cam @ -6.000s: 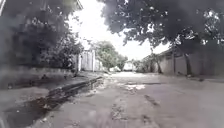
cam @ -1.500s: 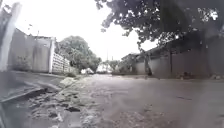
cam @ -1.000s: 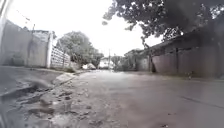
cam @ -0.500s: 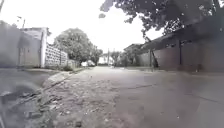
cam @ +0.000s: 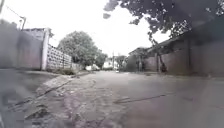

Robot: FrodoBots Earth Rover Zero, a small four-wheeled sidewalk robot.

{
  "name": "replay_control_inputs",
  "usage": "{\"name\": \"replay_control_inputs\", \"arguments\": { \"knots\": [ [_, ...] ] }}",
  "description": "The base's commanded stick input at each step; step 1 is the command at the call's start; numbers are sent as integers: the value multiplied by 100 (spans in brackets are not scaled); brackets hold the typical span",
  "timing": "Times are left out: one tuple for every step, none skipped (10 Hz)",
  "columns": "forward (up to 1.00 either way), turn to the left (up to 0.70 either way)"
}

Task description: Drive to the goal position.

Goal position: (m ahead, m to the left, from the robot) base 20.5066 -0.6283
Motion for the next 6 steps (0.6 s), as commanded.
{"name": "replay_control_inputs", "arguments": {
  "knots": [
    [100, 15],
    [100, 2],
    [100, 0],
    [100, 0],
    [100, 0],
    [100, 0]
  ]
}}
